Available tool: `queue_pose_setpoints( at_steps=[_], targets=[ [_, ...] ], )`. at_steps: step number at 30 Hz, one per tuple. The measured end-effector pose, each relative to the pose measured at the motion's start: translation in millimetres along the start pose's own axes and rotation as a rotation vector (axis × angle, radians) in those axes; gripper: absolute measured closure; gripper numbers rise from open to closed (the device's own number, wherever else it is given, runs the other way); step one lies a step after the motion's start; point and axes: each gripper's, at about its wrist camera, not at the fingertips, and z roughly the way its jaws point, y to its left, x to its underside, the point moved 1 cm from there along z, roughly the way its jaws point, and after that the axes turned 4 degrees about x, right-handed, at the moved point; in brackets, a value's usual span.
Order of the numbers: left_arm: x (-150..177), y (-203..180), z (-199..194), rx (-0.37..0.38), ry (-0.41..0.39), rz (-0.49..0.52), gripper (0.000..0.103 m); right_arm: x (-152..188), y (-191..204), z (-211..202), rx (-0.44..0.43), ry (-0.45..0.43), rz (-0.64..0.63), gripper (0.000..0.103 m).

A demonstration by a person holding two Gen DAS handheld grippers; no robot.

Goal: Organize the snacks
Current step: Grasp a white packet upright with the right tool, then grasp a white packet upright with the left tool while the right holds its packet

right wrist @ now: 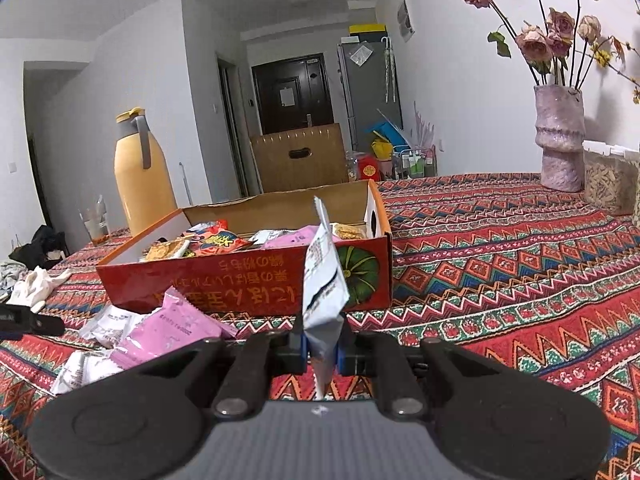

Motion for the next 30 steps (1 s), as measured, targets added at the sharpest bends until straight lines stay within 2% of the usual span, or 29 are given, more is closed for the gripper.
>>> queue_pose_setpoints(
  at_steps=[11,14,19,24,27,29,30],
  targets=[
    [-12.3,-30.5,40.4,-0.059,0.113,0.087,0.0,1.4,-5.5,-0.3,-0.03,-0.011,0.031,0.091],
    [-14.8,-38.0,51.6,-0.05,0.14,0.103,0.0,1.7,-7.0,-0.5,-0.036,-0.012,0.038,0.091],
    [-13.5,-45.2,67.6,-0.049,0.161,0.107,0.0,2.4,-7.4,-0.5,-0.045,-0.015,0.042,0.091],
    [-12.0,-45.1,70.4,-0.031,0.141,0.104,0.002,2.7,-7.1,1.9,-0.049,-0.008,0.044,0.091],
    [-12.7,-46.2,65.9,0.0,0.125,0.113,0.022,2.5,-7.6,2.3,-0.045,-0.005,0.047,0.09],
    [-12.9,-47.4,61.9,0.017,0.115,0.118,0.042,2.8,-7.2,2.8,-0.04,-0.002,0.046,0.09],
    [-12.4,-47.4,59.9,0.027,0.111,0.119,0.046,2.9,-7.0,3.1,-0.038,-0.001,0.045,0.09]
  ],
)
